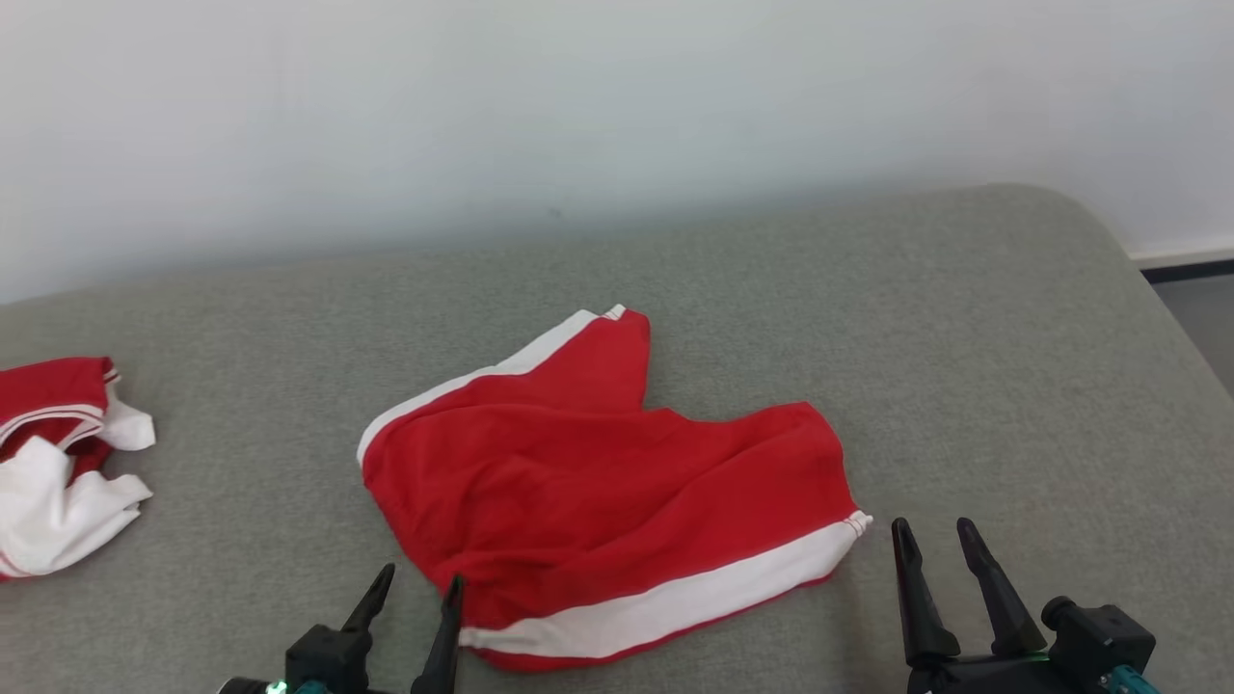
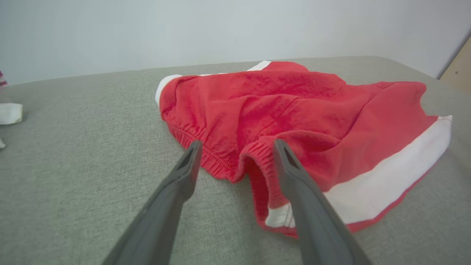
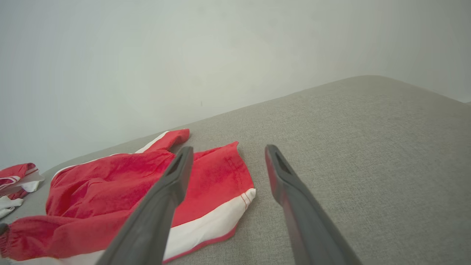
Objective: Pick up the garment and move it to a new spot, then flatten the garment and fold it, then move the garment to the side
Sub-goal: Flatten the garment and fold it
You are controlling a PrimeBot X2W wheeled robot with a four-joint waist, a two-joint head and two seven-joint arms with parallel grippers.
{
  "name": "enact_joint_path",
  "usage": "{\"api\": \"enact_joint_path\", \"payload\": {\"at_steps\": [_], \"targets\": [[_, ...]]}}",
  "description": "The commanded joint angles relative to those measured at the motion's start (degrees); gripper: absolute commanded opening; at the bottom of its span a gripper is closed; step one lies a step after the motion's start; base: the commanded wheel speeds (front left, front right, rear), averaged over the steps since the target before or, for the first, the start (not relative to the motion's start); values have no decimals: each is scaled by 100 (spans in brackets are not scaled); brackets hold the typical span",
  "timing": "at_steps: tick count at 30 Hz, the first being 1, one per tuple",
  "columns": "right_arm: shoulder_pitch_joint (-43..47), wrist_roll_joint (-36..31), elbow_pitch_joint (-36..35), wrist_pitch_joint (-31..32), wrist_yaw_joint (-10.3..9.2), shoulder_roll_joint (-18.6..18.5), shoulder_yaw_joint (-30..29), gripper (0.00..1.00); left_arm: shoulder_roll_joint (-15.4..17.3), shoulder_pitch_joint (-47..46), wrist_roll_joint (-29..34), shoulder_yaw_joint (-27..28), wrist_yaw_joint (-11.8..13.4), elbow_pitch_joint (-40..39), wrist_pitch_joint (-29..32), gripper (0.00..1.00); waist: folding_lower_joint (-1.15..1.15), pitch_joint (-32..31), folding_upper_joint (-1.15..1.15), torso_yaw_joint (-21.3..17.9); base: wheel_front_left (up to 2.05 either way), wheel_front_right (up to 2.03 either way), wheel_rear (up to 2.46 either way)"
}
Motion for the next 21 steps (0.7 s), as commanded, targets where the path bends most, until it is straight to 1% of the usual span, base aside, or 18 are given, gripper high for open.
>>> {"api": "enact_joint_path", "payload": {"at_steps": [1,7,13,17,21], "targets": [[46,-15,-11,-2,-14,25,2,100,0,96,75,32,-3,-62,-21,100,0,-93,0,113,0,0,0],[111,-30,-15,-2,-14,7,10,100,-71,514,119,188,-3,-492,-20,100,0,-156,0,200,0,0,0],[122,-20,146,-2,-14,-102,-23,100,-78,862,170,48,-3,-562,-21,100,0,-165,0,191,0,0,0],[88,-65,370,-1,-14,-227,27,100,18,932,130,-253,-3,-349,-21,100,0,-138,0,173,0,0,0],[-165,-81,835,-1,-14,-461,230,100,54,722,20,-384,-3,-100,-21,100,0,-94,0,141,0,0,0]]}}
